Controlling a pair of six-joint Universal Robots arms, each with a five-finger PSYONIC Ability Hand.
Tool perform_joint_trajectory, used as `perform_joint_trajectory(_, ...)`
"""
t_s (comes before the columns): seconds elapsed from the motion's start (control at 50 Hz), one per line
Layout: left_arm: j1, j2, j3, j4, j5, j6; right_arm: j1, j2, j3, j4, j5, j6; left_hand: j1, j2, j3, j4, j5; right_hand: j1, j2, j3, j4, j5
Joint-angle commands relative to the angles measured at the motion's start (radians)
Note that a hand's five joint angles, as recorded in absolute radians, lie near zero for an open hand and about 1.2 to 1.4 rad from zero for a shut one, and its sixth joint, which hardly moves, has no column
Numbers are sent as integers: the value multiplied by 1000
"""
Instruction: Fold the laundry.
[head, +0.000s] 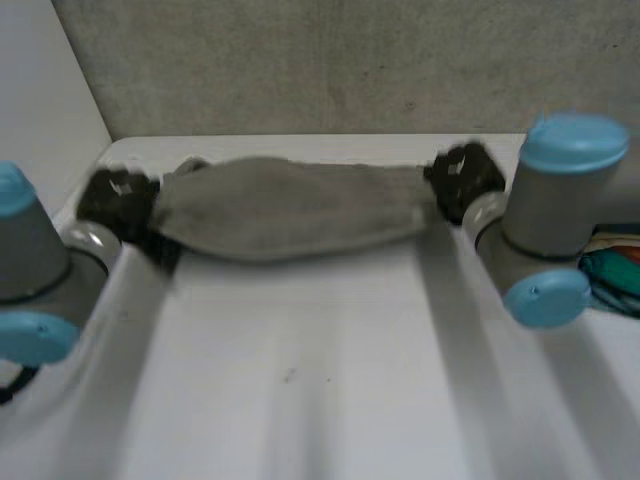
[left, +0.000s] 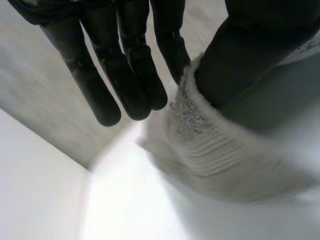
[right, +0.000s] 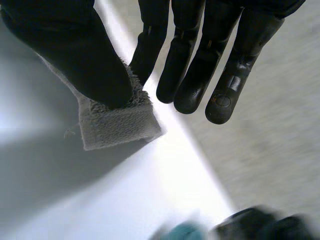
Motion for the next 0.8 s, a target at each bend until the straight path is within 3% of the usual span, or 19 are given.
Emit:
perform_joint_trajectory(0.02, 5, -55, -87, -26, 7, 31, -7, 13, 94, 129, -7, 13, 250, 186, 190, 180, 216, 434, 230, 213, 203, 229)
perform_joint_trajectory(0.08, 10, -41, -115, -26, 5, 42, -6, -23, 155, 152, -7, 13, -11, -75, -70, -81, -44, 434, 230, 213, 203, 229)
perform_joint_trajectory(0.1, 17, -20, -138, -23, 3, 46, -6, -39, 175, 154, -7, 15, -247, -311, -307, -317, -281, 434, 230, 213, 203, 229)
perform_joint_trajectory(0.16, 40, 2, -168, -7, 5, 48, -6, -89, 246, 152, -9, 15, -574, -638, -634, -644, -608, 434, 230, 213, 203, 229)
perform_joint_trajectory(0.18, 45, 3, -172, 0, 5, 48, -7, -100, 261, 149, -9, 15, -613, -677, -673, -683, -647, 434, 230, 213, 203, 229)
perform_joint_trajectory(0.38, 118, -1, -178, 65, -6, 48, -42, -160, 370, 76, -7, 44, -760, -824, -820, -830, -794, 434, 230, 213, 203, 229)
perform_joint_trajectory(0.68, 151, 12, -215, 54, 8, 45, -68, -175, 381, 40, -30, 114, -757, -821, -817, -828, -791, 434, 230, 213, 203, 229)
perform_joint_trajectory(0.8, 191, 55, -245, 33, 91, 42, -70, -175, 381, 39, -49, 114, -760, -824, -820, -831, -794, 434, 230, 213, 203, 229)
